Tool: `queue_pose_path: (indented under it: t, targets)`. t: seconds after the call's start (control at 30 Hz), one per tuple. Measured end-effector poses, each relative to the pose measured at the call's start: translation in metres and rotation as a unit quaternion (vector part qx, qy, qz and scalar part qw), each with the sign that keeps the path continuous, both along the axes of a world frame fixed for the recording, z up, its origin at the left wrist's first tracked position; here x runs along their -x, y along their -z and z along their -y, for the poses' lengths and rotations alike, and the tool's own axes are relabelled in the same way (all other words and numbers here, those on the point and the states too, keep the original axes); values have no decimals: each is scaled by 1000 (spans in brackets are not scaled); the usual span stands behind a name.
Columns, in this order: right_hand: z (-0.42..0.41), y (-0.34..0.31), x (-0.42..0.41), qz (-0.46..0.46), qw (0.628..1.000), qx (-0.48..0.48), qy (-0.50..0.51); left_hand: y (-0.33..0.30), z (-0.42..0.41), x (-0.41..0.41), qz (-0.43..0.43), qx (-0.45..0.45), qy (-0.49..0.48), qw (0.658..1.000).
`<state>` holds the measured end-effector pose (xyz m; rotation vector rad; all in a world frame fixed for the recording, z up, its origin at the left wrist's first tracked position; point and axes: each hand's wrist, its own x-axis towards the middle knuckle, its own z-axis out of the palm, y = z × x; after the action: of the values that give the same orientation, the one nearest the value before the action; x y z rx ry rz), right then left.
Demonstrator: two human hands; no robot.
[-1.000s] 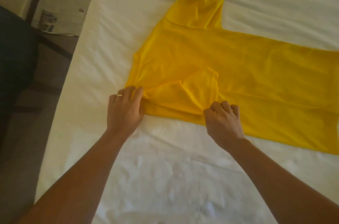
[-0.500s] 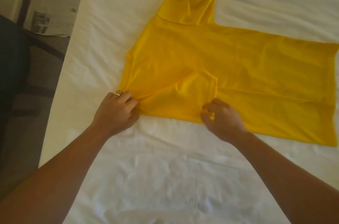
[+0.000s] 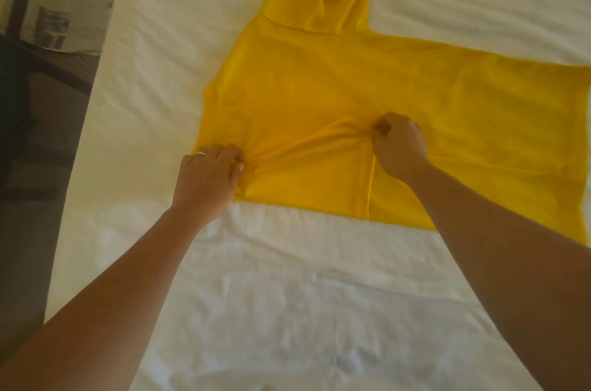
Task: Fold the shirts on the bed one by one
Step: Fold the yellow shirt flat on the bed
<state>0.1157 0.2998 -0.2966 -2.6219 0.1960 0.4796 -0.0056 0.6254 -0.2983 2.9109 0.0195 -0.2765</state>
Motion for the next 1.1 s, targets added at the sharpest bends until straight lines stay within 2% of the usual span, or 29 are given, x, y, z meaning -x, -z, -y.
queue_pose_path:
  t: [0.13, 0.23, 0.3, 0.37, 0.5, 0.6, 0.73, 0.87, 1.0, 1.1]
  targets:
    - [3, -10, 29, 80, 996, -24, 26, -12, 25, 8, 59, -42, -19, 997]
    - [17, -21, 76, 121, 992, -15, -38, -21, 59, 20, 106, -30, 85, 990]
    - [40, -20, 108, 121, 985, 36, -117, -21, 82, 26, 71, -44, 181, 980]
    - [73, -18, 132, 101, 970, 101, -198, -20, 97, 25, 12, -78, 232, 970]
    - [135, -12, 150, 100, 949, 190, -233, -20, 113, 15, -56, -120, 230, 964]
    - [173, -3, 148, 104, 936, 226, -249, -19, 116, 14, -45, -144, 239, 959]
    - [208, 1, 138, 35, 926, 284, -246, -24, 118, 15, -30, -181, 260, 948]
    - [217, -9, 138, 16, 927, 280, -249, -29, 116, 12, -37, -219, 272, 936]
    - [222, -19, 163, 60, 922, 266, -273, -43, 114, 31, -49, -207, 279, 936]
    - [229, -26, 199, 45, 925, 248, -285, -52, 114, 64, -57, -196, 290, 935]
